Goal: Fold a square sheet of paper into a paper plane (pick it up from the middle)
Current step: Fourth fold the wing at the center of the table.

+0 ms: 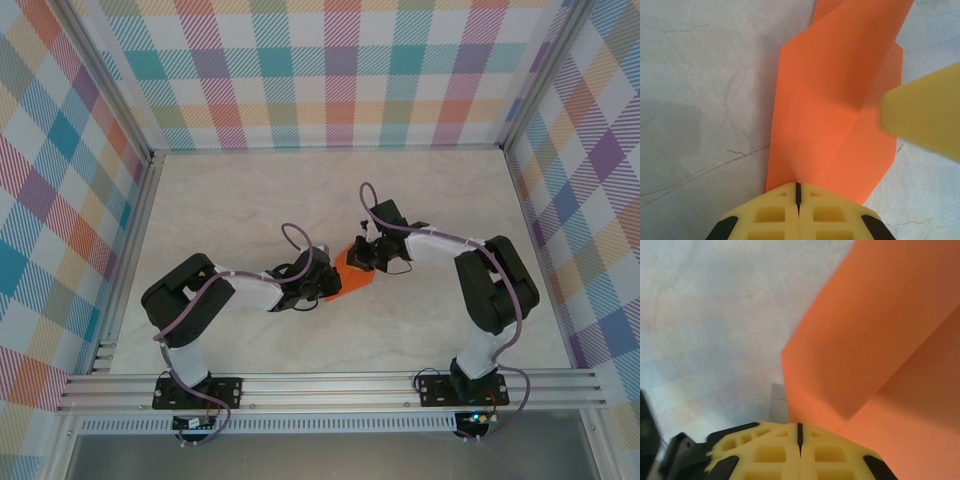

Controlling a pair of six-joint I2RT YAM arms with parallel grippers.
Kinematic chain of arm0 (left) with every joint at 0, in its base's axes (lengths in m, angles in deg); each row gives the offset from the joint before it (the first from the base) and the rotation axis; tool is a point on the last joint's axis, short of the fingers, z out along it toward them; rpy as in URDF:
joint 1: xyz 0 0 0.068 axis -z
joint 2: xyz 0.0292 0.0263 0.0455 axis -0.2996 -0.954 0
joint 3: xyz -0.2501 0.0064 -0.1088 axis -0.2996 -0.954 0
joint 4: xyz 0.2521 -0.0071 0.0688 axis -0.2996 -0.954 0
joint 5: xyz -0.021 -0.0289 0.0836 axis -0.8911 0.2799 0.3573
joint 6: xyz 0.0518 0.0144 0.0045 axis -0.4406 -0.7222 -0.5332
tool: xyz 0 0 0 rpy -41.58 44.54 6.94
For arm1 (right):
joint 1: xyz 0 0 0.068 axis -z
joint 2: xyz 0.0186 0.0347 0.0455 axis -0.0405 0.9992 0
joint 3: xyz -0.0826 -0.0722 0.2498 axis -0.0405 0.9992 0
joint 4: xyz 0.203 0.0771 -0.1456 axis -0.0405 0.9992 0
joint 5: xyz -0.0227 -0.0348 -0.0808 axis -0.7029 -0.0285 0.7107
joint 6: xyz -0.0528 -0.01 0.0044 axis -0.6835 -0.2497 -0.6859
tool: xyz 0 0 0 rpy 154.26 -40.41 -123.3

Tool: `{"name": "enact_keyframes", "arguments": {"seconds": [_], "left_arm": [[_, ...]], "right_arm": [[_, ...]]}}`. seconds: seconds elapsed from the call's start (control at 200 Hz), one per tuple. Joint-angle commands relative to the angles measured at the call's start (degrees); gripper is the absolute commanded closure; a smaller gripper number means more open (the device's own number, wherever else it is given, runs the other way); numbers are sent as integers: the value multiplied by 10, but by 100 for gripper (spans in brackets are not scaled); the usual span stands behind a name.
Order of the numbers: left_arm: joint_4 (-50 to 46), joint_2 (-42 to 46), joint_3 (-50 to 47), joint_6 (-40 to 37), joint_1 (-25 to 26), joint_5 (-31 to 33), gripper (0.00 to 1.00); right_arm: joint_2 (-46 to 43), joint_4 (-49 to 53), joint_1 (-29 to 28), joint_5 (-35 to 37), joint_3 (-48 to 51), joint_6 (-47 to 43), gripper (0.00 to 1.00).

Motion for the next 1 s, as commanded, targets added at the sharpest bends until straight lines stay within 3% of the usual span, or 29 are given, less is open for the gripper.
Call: {"name": "enact_keyframes", "arguments": {"seconds": [0.0,0.525,0.75,0.995], "left_arm": [[-69,-23,-9,-8,2,9,100],[-77,25,3,-12,2,-1,100],[-52,67,9,-10,2,-33,85],[-48,39,14,-8,2,-54,83]], "right_arm": [[33,-16,-1,-44,-17,-18,99],[83,14,0,30,-16,-10,99],[84,20,1,47,-6,3,99],[89,23,1,49,-7,7,99]]}}
